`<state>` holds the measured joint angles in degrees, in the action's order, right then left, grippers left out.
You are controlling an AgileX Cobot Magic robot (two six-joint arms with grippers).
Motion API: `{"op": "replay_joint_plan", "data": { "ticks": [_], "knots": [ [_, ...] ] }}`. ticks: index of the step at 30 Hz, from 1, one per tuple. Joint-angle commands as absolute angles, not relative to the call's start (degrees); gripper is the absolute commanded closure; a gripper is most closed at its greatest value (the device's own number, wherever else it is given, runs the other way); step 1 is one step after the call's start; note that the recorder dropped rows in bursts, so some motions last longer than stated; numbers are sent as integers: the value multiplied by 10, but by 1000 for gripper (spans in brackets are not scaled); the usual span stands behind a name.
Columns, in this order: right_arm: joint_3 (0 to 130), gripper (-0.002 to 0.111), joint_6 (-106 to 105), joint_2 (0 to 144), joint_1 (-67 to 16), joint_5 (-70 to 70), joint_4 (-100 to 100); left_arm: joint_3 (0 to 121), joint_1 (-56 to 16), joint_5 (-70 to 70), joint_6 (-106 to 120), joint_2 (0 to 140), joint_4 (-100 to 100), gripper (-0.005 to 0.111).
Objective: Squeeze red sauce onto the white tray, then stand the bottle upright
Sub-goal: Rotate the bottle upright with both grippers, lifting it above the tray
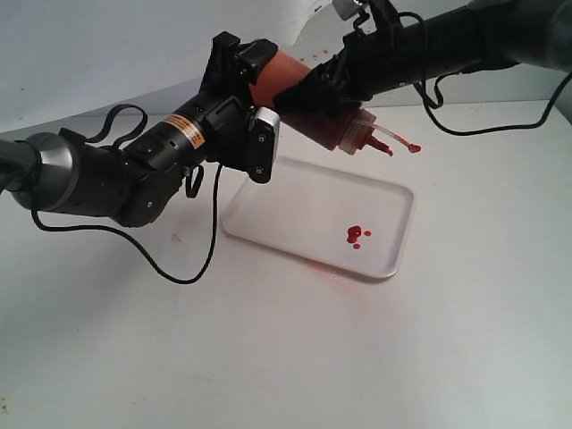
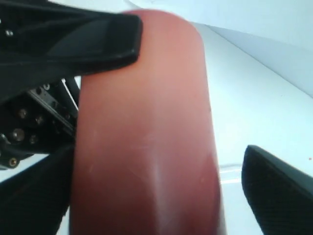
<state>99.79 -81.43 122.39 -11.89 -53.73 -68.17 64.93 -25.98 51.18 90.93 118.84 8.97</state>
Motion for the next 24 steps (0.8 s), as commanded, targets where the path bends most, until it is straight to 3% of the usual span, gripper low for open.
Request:
{"op": "replay_joint_plan", "data": {
  "ticks": [1, 13, 24],
  "knots": [
    [1001, 25, -813, 1201, -112, -525, -696, 635, -262, 560, 869, 1174, 80, 107],
    [1001, 28, -816, 1137, -78, -525, -696, 618, -262, 572, 715, 1174, 64, 107],
    [999, 35, -814, 1108, 35, -699, -691, 574, -228, 572, 489, 1174, 83, 107]
  ]
}}
